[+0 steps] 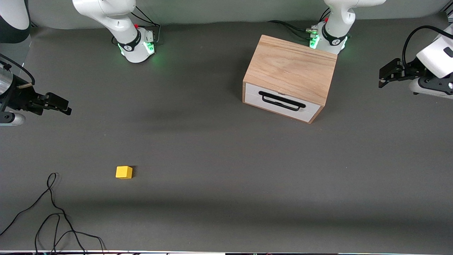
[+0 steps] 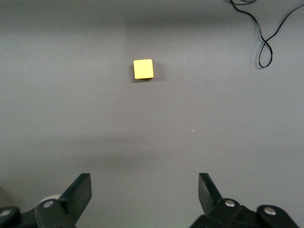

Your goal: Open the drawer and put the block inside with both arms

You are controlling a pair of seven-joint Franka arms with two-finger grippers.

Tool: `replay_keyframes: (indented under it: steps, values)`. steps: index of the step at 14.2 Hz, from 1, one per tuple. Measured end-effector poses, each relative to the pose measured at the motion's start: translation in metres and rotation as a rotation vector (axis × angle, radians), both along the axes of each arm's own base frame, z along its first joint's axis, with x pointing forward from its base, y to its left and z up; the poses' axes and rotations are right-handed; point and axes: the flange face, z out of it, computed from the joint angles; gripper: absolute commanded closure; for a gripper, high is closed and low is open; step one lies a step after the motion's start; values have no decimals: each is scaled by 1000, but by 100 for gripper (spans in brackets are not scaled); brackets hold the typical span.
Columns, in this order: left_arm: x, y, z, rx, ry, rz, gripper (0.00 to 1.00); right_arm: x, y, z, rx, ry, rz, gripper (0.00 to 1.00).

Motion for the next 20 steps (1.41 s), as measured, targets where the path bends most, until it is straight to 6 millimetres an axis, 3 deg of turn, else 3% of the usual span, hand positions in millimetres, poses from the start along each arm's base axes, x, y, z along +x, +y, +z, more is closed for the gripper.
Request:
replay_keyframes:
  steps: [20]
  values:
    - [0, 1, 0, 0, 0, 1, 0, 3, 14, 23, 52, -90, 12, 0]
